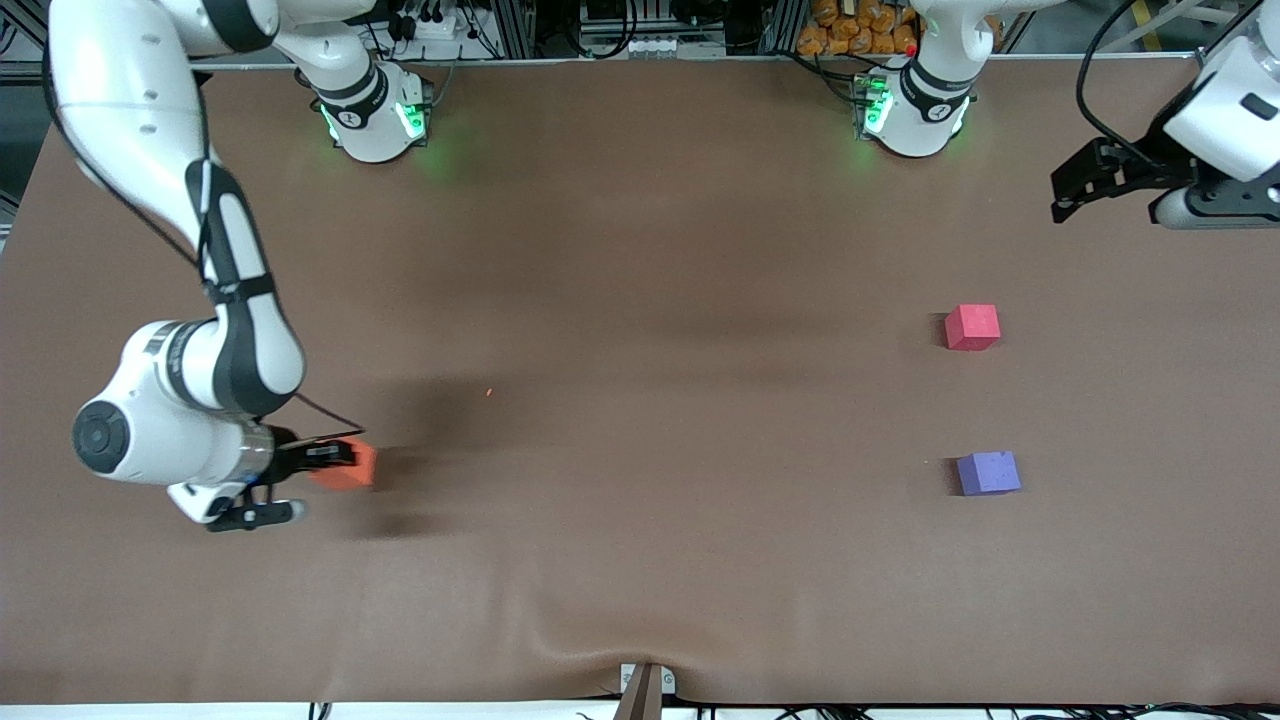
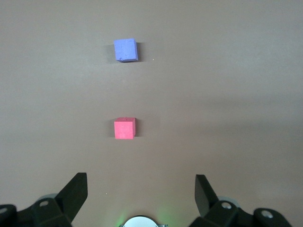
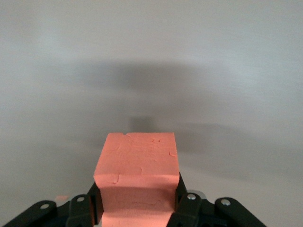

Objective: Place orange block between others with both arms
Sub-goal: 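Close the right gripper on the orange cube and lift it, then set the orange cube mid-table while the left gripper reaches toward it, then grasp the orange cube with the left gripper while the right gripper withdraws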

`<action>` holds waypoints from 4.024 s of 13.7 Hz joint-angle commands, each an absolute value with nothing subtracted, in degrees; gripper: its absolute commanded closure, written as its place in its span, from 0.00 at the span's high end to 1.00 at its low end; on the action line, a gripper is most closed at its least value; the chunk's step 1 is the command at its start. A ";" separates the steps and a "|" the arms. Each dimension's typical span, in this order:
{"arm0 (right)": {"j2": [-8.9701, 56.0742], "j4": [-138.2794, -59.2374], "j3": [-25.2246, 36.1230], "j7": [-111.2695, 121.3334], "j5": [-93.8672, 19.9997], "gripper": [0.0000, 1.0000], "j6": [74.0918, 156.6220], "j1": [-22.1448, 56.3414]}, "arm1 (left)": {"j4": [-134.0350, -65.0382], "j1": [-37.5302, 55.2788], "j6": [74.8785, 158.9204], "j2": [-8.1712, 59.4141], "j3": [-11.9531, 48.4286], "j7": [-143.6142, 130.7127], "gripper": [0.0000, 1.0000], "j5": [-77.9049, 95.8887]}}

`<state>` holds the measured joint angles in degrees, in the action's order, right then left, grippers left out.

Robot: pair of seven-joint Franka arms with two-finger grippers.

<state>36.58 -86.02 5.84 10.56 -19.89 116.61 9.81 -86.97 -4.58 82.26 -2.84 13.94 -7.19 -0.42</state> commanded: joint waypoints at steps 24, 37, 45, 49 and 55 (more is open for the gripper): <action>42.63 -86.40 6.94 -28.48 -33.75 1.00 130.61 47.20 | -86.57 -1.94 84.98 3.50 15.91 -7.65 1.00 0.88; 10.21 -80.61 6.50 -13.15 -12.88 1.00 83.26 17.43 | -86.14 25.21 105.53 25.12 17.32 -39.70 1.00 -1.49; 3.52 -79.89 10.37 7.36 -0.98 1.00 76.03 9.67 | -81.14 33.04 117.68 39.44 16.35 -63.43 1.00 -10.53; 3.43 -80.07 10.55 13.00 -0.53 1.00 76.11 6.07 | -80.33 34.01 119.00 43.58 16.08 -66.97 1.00 -15.55; 3.87 -80.59 10.46 12.57 -0.70 1.00 76.82 5.98 | -83.49 33.84 122.87 45.18 15.64 -70.66 1.00 -18.28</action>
